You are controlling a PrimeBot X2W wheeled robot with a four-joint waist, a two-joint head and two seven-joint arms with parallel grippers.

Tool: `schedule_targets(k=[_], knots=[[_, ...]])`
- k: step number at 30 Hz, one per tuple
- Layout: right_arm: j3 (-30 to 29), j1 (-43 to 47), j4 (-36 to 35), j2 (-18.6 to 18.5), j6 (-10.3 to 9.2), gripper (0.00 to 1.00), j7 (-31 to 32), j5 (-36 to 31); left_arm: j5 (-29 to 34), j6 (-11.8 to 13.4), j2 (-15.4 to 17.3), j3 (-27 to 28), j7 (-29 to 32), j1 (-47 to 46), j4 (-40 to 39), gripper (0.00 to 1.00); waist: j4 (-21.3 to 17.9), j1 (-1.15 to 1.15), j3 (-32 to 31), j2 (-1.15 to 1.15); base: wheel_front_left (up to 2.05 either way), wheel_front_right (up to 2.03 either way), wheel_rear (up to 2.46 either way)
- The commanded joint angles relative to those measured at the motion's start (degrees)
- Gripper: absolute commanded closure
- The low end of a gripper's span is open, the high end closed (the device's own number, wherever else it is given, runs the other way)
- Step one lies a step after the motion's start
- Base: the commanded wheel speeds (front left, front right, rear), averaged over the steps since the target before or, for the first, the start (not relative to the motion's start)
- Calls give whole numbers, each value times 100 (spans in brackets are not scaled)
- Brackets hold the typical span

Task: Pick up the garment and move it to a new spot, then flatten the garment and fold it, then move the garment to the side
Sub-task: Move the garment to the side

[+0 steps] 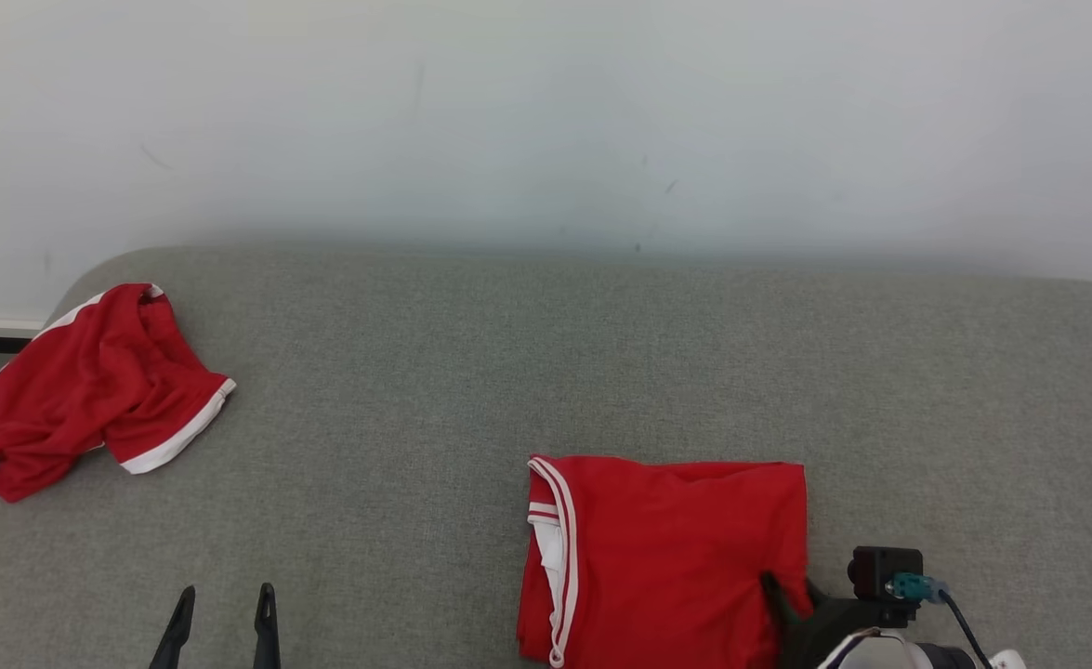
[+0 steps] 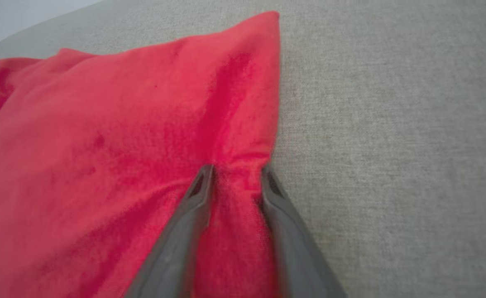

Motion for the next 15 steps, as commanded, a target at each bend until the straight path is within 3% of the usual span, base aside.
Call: schedule_targets(k=[1,8,15], knots=[[108,-40,104,4,-10,100,-13,38,18,-20,-34,13,-12,-50,7,0,-12,0,12,0,0,0,0],[442,-814,188,-575,-10,100,-319,173,-61,-10,-53,152,-12,-50,-77,0,-256,0,214,0,0,0,0],[742,-1850,215,-1590,-11,100,-306,94,-11,-45,5,207,-12,-427,-231,0,-447,0,937,0,0,0,0]])
